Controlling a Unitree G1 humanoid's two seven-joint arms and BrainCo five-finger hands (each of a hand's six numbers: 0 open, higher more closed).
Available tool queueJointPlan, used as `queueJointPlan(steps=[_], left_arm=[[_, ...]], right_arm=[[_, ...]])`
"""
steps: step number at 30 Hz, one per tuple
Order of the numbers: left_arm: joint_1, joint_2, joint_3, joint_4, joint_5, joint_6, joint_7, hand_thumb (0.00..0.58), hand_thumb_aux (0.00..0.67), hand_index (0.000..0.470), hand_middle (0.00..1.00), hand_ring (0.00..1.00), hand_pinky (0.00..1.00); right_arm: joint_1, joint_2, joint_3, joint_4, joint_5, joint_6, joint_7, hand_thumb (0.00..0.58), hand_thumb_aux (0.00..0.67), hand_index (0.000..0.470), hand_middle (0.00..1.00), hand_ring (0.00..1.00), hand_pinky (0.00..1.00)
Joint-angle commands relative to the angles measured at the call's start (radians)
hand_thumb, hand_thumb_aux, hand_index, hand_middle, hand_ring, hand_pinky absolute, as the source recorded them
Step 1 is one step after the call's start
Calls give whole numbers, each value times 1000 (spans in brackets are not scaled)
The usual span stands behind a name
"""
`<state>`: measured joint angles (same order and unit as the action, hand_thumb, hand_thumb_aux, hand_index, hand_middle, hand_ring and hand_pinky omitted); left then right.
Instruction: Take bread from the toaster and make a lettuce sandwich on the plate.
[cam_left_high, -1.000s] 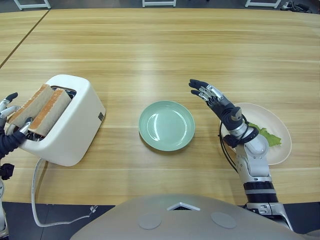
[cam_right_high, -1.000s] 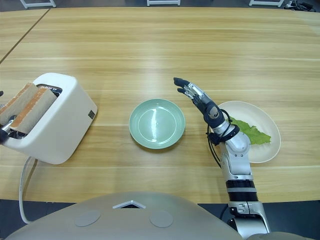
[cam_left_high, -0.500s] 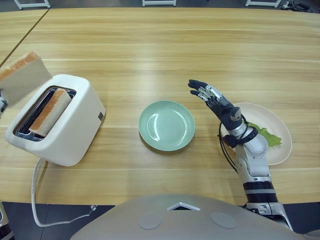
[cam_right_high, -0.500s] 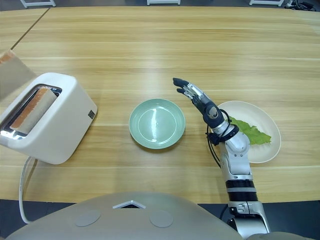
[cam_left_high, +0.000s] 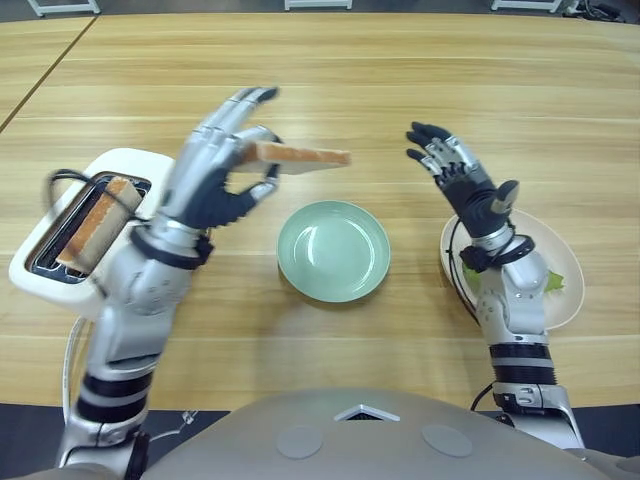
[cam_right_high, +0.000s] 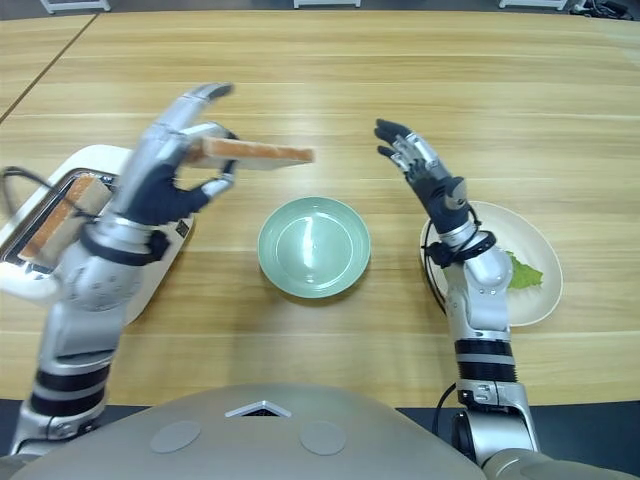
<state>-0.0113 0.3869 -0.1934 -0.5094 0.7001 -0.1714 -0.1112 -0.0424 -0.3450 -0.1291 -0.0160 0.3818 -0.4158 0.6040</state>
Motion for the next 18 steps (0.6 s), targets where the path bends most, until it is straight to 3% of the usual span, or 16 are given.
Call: queueJointPlan(steps=[1, 6, 10, 11, 12, 18], left_arm=[[-34, -20, -179, 199, 268, -46, 109, 580, 670, 470, 0, 0, 0], [-41, -32, -299, 405, 394, -48, 181, 580, 670, 470, 0, 0, 0], [-4, -15, -323, 428, 418, -30, 182, 580, 665, 466, 0, 0, 0], [14, -7, -325, 420, 423, -21, 177, 371, 268, 188, 0, 0, 0], [38, 1, -324, 403, 424, -13, 170, 0, 0, 0, 0, 0, 0], [152, 41, -266, 208, 415, 32, 133, 0, 0, 0, 0, 0, 0]], right_arm=[[-2, -142, -75, -14, -83, 35, 10, 0, 0, 0, 0, 0, 0], [45, -234, -106, -35, -149, -22, 44, 0, 0, 0, 0, 0, 0], [70, -271, -102, -13, -203, -77, 62, 0, 0, 0, 0, 0, 0], [86, -298, -105, 11, -258, -116, 62, 0, 0, 0, 0, 0, 0], [109, -338, -117, 42, -330, -162, 57, 0, 0, 0, 0, 0, 0], [189, -610, -197, 267, -831, -345, -158, 0, 0, 0, 0, 0, 0]])
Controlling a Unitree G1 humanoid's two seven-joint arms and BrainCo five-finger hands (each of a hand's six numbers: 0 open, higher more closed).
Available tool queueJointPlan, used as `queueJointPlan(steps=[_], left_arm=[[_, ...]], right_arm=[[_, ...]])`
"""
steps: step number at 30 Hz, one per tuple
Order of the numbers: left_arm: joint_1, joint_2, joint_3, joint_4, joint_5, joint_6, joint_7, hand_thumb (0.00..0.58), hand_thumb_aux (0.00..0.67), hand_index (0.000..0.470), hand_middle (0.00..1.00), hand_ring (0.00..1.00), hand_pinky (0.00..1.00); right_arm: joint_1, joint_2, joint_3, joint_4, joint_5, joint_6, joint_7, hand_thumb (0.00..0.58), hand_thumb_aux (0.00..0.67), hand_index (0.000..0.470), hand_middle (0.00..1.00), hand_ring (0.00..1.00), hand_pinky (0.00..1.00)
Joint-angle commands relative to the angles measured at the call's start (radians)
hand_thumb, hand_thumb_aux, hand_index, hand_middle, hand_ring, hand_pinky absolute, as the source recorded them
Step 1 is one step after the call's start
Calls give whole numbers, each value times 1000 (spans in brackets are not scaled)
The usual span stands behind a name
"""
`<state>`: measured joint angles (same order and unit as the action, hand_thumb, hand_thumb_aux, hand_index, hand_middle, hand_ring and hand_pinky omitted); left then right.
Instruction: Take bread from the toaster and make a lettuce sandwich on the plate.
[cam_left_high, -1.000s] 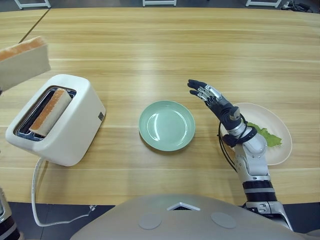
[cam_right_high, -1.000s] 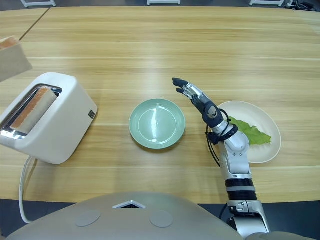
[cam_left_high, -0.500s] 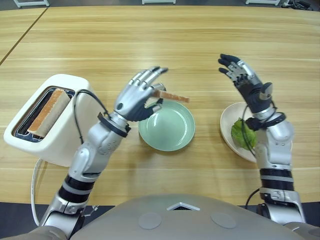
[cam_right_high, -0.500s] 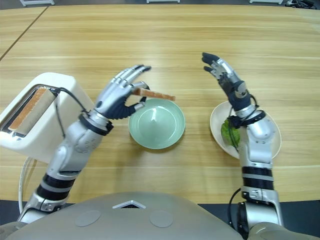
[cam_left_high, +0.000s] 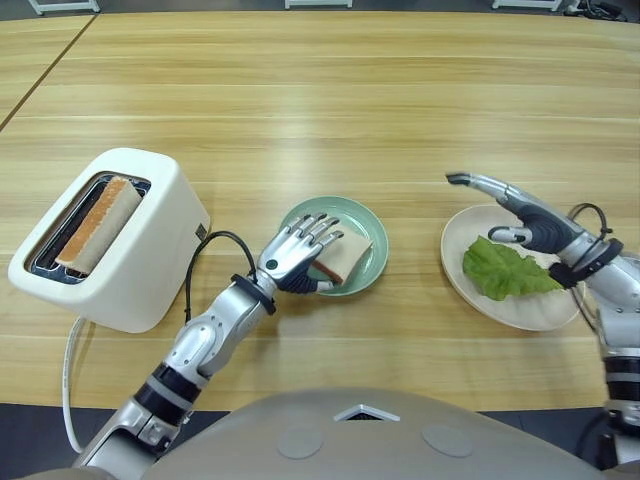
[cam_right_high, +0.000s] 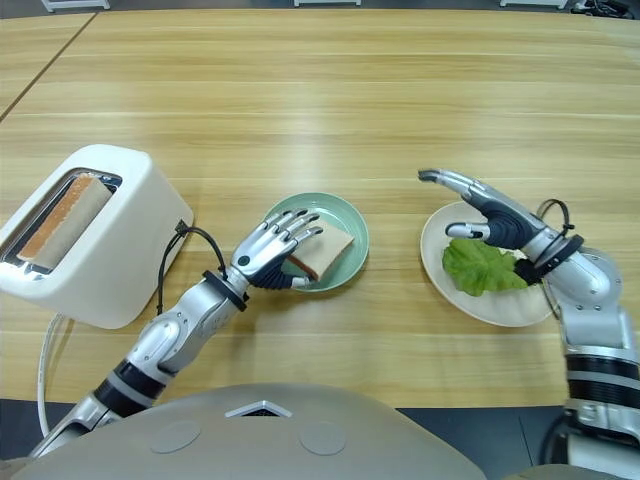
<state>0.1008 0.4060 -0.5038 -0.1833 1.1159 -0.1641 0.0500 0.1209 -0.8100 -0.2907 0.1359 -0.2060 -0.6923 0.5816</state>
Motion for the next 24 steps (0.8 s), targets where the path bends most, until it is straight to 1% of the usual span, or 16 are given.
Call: queueJointPlan(steps=[1, 3, 6, 10, 13, 14, 15, 16, 17, 18, 19, 20, 21, 22, 23, 24], left_arm=[[51, 29, 59, -151, 0, 33, -36, 0, 0, 0, 0, 0, 0], [68, 38, 87, -204, -2, 44, -48, 0, 0, 0, 0, 0, 0], [93, 46, 130, -269, -14, 52, -66, 0, 0, 0, 0, 0, 0], [130, 41, 174, -322, -75, 48, -74, 0, 0, 0, 0, 0, 0], [168, 21, 214, -342, -213, 37, -83, 0, 0, 0, 0, 0, 0], [183, 14, 227, -349, -265, 34, -87, 0, 0, 0, 0, 0, 0], [197, 10, 242, -355, -311, 30, -91, 0, 0, 0, 0, 0, 0], [213, 5, 255, -360, -354, 27, -95, 0, 0, 0, 0, 0, 0], [229, 3, 272, -366, -389, 23, -98, 5, 3, 2, 0, 0, 0], [240, 2, 286, -369, -416, 20, -100, 23, 13, 9, 0, 0, 0], [251, 1, 300, -372, -438, 17, -102, 14, 8, 6, 0, 0, 0], [261, 2, 314, -372, -453, 12, -99, 5, 3, 2, 0, 0, 0], [267, 2, 323, -371, -464, 8, -98, 0, 0, 0, 0, 0, 0], [274, 0, 332, -371, -474, 5, -97, 5, 3, 2, 0, 0, 0], [279, -2, 338, -371, -478, 3, -97, 0, 0, 0, 0, 0, 0], [282, -4, 342, -371, -481, 1, -98, 9, 5, 4, 0, 0, 0]], right_arm=[[30, -181, -31, 156, -319, -76, -197, 0, 0, 0, 0, 0, 0], [31, -235, 2, 225, -449, -76, -313, 0, 0, 0, 0, 0, 0], [0, -282, 97, 301, -622, -41, -469, 0, 0, 0, 0, 0, 0], [-49, -288, 227, 365, -733, -7, -567, 0, 0, 0, 0, 0, 0], [-89, -263, 316, 399, -771, 8, -611, 0, 0, 0, 0, 0, 0], [-100, -258, 340, 406, -776, 12, -622, 385, 281, 197, 0, 0, 0], [-110, -255, 361, 412, -779, 15, -631, 447, 349, 245, 0, 0, 0], [-119, -256, 382, 417, -781, 17, -638, 511, 439, 308, 0, 0, 0], [-127, -257, 399, 422, -780, 17, -646, 521, 457, 321, 0, 0, 0], [-134, -259, 413, 426, -777, 16, -654, 527, 468, 328, 0, 0, 0], [-141, -263, 424, 427, -769, 11, -661, 557, 536, 376, 0, 0, 0], [-144, -267, 429, 422, -762, 9, -673, 575, 607, 426, 0, 0, 0], [-149, -273, 435, 416, -757, 6, -688, 580, 652, 457, 0, 0, 0], [-155, -277, 437, 406, -750, 2, -708, 580, 670, 470, 0, 0, 0], [-160, -280, 439, 397, -746, -1, -724, 580, 670, 470, 0, 0, 0], [-165, -283, 437, 385, -736, -6, -734, 580, 670, 470, 0, 0, 0]])
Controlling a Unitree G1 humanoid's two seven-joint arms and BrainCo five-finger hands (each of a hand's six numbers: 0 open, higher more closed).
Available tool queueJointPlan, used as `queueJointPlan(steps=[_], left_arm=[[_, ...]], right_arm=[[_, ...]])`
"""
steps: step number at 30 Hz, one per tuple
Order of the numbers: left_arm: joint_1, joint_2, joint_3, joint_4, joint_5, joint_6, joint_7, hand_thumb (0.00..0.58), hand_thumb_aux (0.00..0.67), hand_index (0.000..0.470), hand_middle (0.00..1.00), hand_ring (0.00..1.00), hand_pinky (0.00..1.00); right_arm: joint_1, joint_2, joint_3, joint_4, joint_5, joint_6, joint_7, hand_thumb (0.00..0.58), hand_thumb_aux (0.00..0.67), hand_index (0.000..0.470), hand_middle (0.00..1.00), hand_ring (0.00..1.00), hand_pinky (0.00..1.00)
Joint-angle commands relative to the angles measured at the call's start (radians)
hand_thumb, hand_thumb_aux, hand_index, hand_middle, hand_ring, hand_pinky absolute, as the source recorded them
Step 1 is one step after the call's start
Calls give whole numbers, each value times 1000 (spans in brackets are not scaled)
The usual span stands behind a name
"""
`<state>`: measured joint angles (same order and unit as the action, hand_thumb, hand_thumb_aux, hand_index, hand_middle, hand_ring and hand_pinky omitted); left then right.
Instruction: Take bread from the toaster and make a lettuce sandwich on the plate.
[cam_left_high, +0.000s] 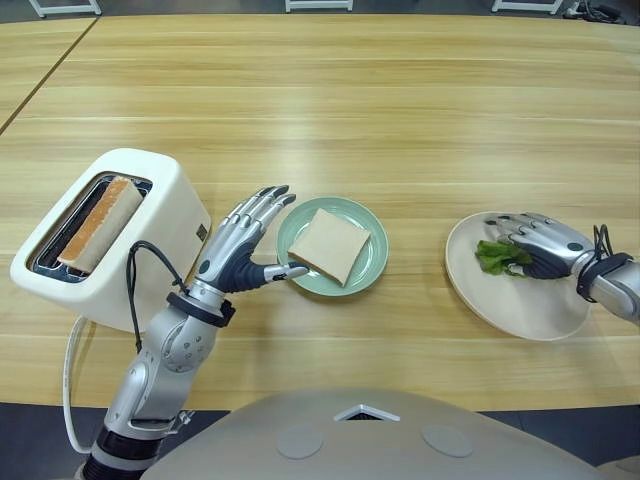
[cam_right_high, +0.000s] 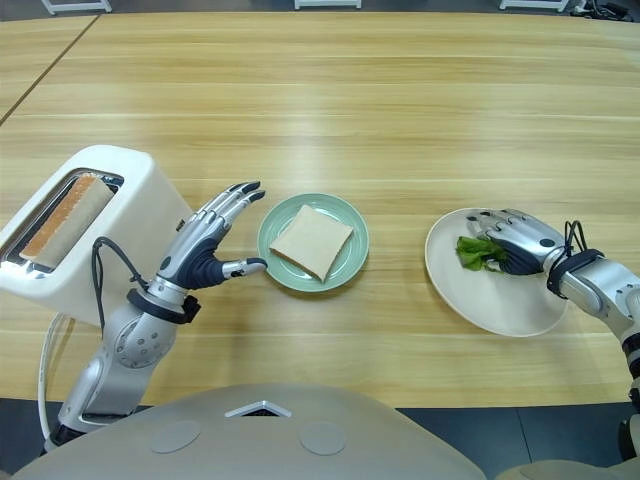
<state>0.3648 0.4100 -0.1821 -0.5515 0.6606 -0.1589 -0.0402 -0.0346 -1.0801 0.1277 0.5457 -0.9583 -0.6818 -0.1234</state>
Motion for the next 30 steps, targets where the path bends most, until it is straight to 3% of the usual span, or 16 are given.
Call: queueJointPlan(steps=[1, 6, 9, 12, 16, 21, 25, 27, 28, 30], left_arm=[[21, -9, 24, -1, -28, -6, -7, 18, 11, 7, 0, 0, 0], [29, -20, 35, 1, -32, -13, -6, 31, 18, 13, 0, 0, 0], [45, -34, 48, 0, -61, -18, -7, 45, 26, 18, 0, 0, 0], [53, -50, 50, 9, -99, -26, -6, 40, 24, 17, 0, 0, 0], [33, -59, 47, 29, -124, -37, -15, 0, 0, 0, 0, 0, 0], [22, -67, 35, 48, -130, -50, -26, 0, 0, 0, 0, 0, 0], [20, -65, 29, 61, -137, -58, -37, 0, 0, 0, 0, 0, 0], [24, -65, 27, 62, -138, -60, -41, 0, 0, 0, 0, 0, 0], [26, -65, 25, 62, -137, -61, -44, 0, 0, 0, 0, 0, 0], [31, -64, 24, 61, -138, -64, -49, 0, 0, 0, 0, 0, 0]], right_arm=[[-11, -12, 15, -37, 29, -23, -41, 580, 670, 470, 0, 0, 0], [-28, 2, -15, -121, 168, -72, -16, 580, 670, 470, 0, 0, 0], [-92, 27, 4, -230, 304, -118, 94, 580, 670, 470, 0, 0, 0], [-216, 104, 98, -314, 429, -158, 258, 580, 670, 470, 0, 0, 0], [-381, 253, 237, -291, 518, -180, 451, 580, 670, 470, 0, 0, 0], [-506, 435, 361, -137, 516, -202, 576, 580, 670, 470, 0, 0, 0], [-560, 545, 418, -19, 368, -208, 506, 580, 670, 470, 0, 0, 0], [-574, 569, 448, 4, 223, -176, 395, 580, 670, 470, 0, 0, 0], [-581, 572, 461, 6, 144, -148, 326, 542, 499, 350, 0, 0, 0], [-575, 563, 458, -19, 61, -118, 235, 480, 391, 275, 0, 0, 0]])
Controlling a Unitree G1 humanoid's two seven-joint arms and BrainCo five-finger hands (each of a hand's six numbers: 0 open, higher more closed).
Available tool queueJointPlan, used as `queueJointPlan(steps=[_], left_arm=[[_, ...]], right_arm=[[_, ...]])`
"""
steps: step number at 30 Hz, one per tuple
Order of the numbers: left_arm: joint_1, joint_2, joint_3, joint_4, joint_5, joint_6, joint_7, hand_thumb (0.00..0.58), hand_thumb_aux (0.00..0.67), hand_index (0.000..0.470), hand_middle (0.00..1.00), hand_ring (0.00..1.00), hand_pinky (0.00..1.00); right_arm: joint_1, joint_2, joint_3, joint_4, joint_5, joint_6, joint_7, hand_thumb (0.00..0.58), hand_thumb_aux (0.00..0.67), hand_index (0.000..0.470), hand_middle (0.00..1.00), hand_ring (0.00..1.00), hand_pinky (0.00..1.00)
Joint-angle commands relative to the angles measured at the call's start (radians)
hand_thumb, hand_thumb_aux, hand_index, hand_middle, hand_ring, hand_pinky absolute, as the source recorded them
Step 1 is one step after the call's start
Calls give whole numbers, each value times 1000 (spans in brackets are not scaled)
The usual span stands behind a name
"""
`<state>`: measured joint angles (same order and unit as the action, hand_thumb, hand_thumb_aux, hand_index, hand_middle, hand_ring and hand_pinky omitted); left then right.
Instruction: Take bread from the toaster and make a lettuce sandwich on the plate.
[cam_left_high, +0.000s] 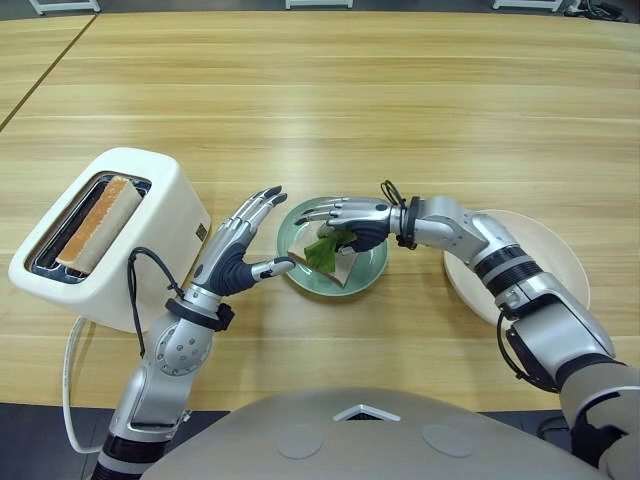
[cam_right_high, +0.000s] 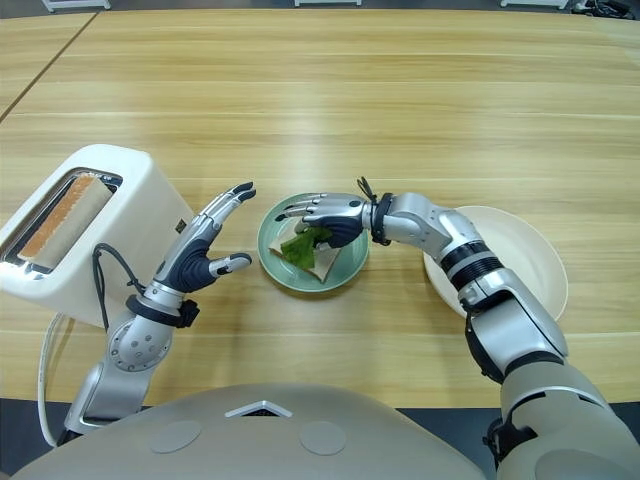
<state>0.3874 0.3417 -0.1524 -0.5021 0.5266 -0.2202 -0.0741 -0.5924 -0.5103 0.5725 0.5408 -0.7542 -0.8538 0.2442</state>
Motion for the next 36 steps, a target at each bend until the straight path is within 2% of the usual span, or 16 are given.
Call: queueJointPlan(steps=[1, 4, 5, 6, 11, 17, 19, 23, 25, 28, 30, 35, 36], left_arm=[[11, 4, -5, 10, -4, -3, -17, 0, 0, 0, 0, 0, 0], [17, 3, -4, 6, -2, -3, -21, 0, 0, 0, 0, 0, 0], [17, 3, -4, 6, -2, -3, -22, 0, 0, 0, 0, 0, 0], [18, 4, -3, 4, -2, -3, -24, 0, 0, 0, 0, 0, 0], [28, 8, 12, -32, -4, -5, -37, 0, 0, 0, 0, 0, 0], [78, 23, 122, -232, -48, 24, -88, 0, 0, 0, 0, 0, 0], [101, 36, 217, -329, -74, 40, -110, 0, 0, 0, 0, 0, 0], [125, 84, 527, -441, -89, 76, -144, 0, 0, 0, 0, 0, 0], [153, 115, 668, -402, -32, 67, -145, 0, 0, 0, 0, 0, 0], [205, 153, 797, -288, 119, 40, -121, 0, 0, 0, 0, 0, 0], [243, 147, 820, -221, 177, 35, -112, 0, 0, 0, 0, 0, 0], [281, 120, 773, -108, 213, 61, -127, 0, 0, 0, 0, 0, 0], [279, 118, 772, -93, 213, 69, -127, 45, 26, 18, 0, 0, 0]], right_arm=[[-13, -13, 6, -29, -156, 59, -157, 480, 391, 275, 0, 0, 0], [0, -33, -31, -79, -150, 69, -206, 436, 336, 236, 0, 0, 0], [6, -41, -41, -97, -142, 71, -212, 258, 171, 120, 0, 0, 0], [15, -50, -51, -119, -132, 73, -212, 0, 0, 0, 0, 0, 0], [68, -117, -103, -234, -121, 87, -203, 0, 0, 0, 0, 0, 0], [128, -166, -149, -294, -65, 102, -158, 0, 0, 0, 0, 0, 0], [157, -178, -157, -317, -47, 104, -140, 0, 0, 0, 0, 0, 0], [231, -212, -221, -395, 60, 111, -108, 0, 0, 0, 0, 0, 0], [280, -231, -266, -447, 119, 120, -95, 0, 0, 0, 0, 0, 0], [342, -246, -313, -512, 176, 127, -80, 0, 0, 0, 0, 0, 0], [380, -250, -337, -538, 199, 128, -72, 0, 0, 0, 0, 0, 0], [444, -246, -368, -576, 227, 133, -49, 0, 0, 0, 0, 0, 0], [450, -245, -372, -581, 230, 135, -45, 0, 0, 0, 0, 0, 0]])
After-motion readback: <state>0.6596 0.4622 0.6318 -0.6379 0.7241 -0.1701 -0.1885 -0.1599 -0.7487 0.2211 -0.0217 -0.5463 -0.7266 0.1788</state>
